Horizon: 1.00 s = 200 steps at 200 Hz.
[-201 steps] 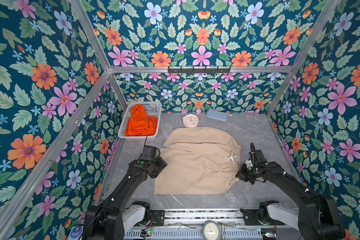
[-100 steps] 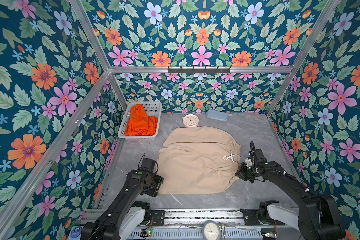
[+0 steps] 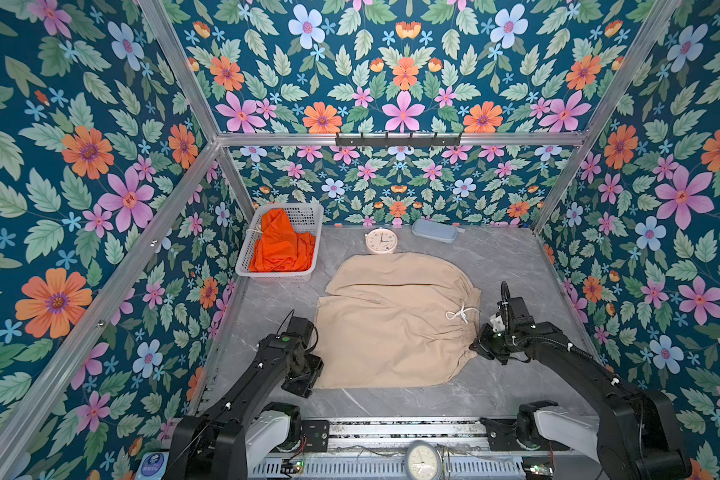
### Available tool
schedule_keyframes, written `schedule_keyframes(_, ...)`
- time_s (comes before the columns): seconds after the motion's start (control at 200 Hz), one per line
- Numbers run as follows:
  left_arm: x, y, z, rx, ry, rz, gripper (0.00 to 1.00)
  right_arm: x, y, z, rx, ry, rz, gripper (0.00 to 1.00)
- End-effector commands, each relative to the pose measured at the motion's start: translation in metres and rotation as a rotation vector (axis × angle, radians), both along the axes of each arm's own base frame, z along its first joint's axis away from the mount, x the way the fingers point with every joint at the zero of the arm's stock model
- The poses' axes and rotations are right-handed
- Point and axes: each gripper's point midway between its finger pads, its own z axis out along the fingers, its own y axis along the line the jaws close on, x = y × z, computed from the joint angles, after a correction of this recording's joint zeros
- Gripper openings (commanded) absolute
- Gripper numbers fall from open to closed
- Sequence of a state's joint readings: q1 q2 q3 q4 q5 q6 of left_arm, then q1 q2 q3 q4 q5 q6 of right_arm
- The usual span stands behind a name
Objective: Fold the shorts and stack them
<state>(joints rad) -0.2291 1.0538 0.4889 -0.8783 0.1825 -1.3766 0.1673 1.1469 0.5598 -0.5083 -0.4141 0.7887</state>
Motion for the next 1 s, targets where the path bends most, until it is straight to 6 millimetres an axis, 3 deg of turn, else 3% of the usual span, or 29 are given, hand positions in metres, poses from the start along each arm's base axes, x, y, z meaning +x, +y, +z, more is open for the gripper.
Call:
schedule_keyframes(0.0,0.003,0.008,-0.004,0.047,-0.012,-0.022,0.44,-0.002,-0.002,0.001,-0.011,0.001,-0.006,0.07)
schedule_keyframes(0.06,0.001,0.01,-0.008,0.06,-0.001,-0.021,0.37,-0.002,-0.002,0.002,-0.008,-0.001,-0.005,0.07)
schedule_keyframes(0.245,0.01,0.014,-0.004,0.083,-0.039,-0.025,0.0,-0.012,-0.002,0.007,-0.005,0.013,-0.001,0.07)
schedule_keyframes(0.375,0.014,0.021,0.019,0.12,-0.097,-0.023,0.0,-0.025,-0.002,0.014,0.001,0.024,0.007,0.07)
schedule_keyframes(0.535,0.039,0.039,0.075,0.224,-0.281,-0.048,0.0,-0.048,0.001,0.021,-0.005,0.063,0.03,0.06)
schedule_keyframes(0.735,0.055,0.07,0.155,0.422,-0.421,-0.095,0.0,-0.075,0.007,0.033,-0.032,0.096,0.095,0.06)
schedule_keyframes(0.885,0.058,0.089,0.216,0.539,-0.527,-0.098,0.0,-0.089,0.02,0.047,-0.062,0.123,0.187,0.06)
schedule_keyframes(0.995,0.051,0.098,0.245,0.588,-0.572,-0.093,0.0,-0.101,0.035,0.059,-0.078,0.145,0.27,0.06)
